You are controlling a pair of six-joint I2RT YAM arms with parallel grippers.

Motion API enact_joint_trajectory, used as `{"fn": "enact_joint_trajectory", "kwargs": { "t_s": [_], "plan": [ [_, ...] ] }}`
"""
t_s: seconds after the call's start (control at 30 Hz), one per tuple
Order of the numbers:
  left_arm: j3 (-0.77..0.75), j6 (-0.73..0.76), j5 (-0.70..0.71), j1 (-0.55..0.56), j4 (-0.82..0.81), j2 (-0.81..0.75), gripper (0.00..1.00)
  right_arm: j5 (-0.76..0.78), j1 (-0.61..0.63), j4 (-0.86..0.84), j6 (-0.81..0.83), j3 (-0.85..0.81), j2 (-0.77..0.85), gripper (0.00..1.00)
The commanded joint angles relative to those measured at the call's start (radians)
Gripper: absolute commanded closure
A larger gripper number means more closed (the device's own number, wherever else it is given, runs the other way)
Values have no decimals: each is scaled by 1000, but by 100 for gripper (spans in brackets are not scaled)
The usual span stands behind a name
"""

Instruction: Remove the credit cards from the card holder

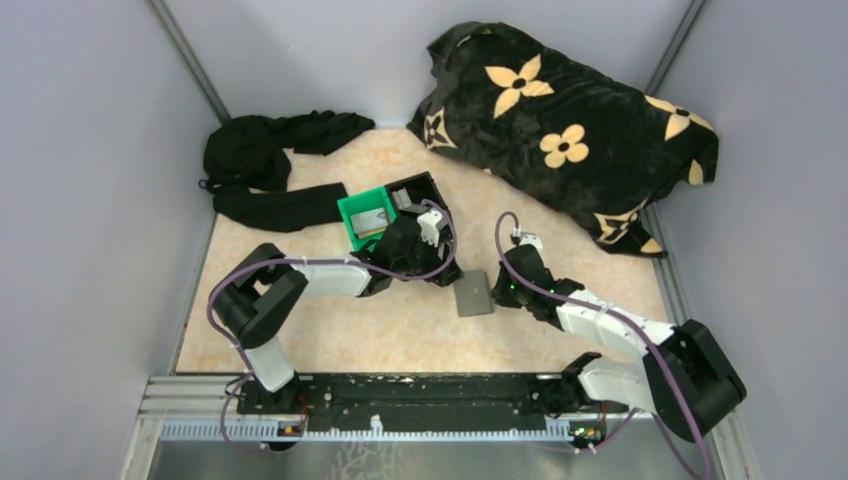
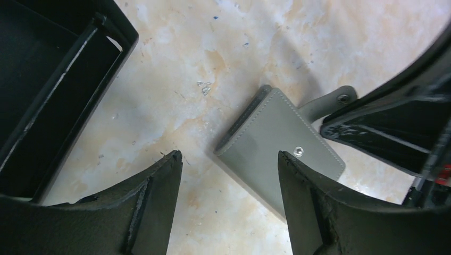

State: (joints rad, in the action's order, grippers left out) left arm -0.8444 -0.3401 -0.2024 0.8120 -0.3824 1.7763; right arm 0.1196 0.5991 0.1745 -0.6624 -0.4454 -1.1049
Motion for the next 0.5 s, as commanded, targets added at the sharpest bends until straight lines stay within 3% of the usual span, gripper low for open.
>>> {"fn": "enact_joint_trajectory", "kwargs": {
  "t_s": [0.0, 0.47],
  "plan": [
    [32, 4, -16, 6, -52, -100, 27, -16, -1, -72, 22, 8, -45, 90],
    [63, -6, -38, 6, -79, -199, 27, -152, 1, -135, 30, -35, 4, 95]
  ]
}}
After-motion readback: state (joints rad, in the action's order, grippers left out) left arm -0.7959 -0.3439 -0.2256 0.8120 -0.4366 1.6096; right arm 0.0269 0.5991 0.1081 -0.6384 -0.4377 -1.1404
